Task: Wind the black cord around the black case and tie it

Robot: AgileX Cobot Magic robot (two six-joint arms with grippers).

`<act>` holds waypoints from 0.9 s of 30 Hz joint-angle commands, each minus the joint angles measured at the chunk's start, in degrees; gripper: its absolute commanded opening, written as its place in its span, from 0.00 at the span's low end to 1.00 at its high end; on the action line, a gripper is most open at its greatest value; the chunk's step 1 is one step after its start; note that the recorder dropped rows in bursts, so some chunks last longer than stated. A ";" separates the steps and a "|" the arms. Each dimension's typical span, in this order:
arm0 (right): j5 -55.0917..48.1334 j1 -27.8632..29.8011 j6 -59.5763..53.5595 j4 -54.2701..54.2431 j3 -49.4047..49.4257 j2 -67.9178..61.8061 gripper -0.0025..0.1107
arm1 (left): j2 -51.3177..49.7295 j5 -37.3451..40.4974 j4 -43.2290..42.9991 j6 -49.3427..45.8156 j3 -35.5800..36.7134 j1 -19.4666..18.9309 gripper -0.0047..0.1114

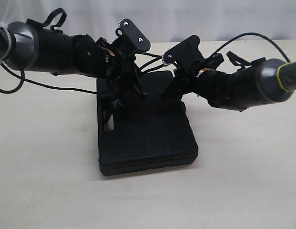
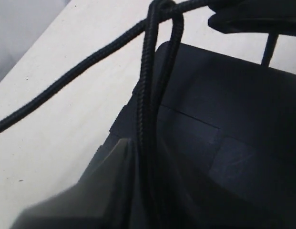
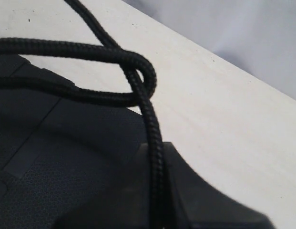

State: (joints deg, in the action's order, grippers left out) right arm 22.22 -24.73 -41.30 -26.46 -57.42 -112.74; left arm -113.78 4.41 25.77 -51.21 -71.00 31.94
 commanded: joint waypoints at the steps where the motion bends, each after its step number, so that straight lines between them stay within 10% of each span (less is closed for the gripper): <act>1: 1.73 -0.04 0.18 0.36 0.12 0.62 0.06 | 0.27 3.72 0.43 0.18 -2.29 0.07 0.38; 9: 1.72 -0.04 0.18 0.61 0.12 0.62 0.06 | 1.18 6.04 -0.41 0.25 -3.91 0.07 0.48; 27: 1.07 -0.04 2.49 10.03 0.12 0.62 0.06 | 5.25 8.24 -36.98 0.08 -3.42 -0.56 0.48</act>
State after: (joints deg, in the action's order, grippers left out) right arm 22.02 -24.73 -40.43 -19.46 -57.42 -112.74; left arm -107.50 15.54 -5.02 -51.34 -74.76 31.94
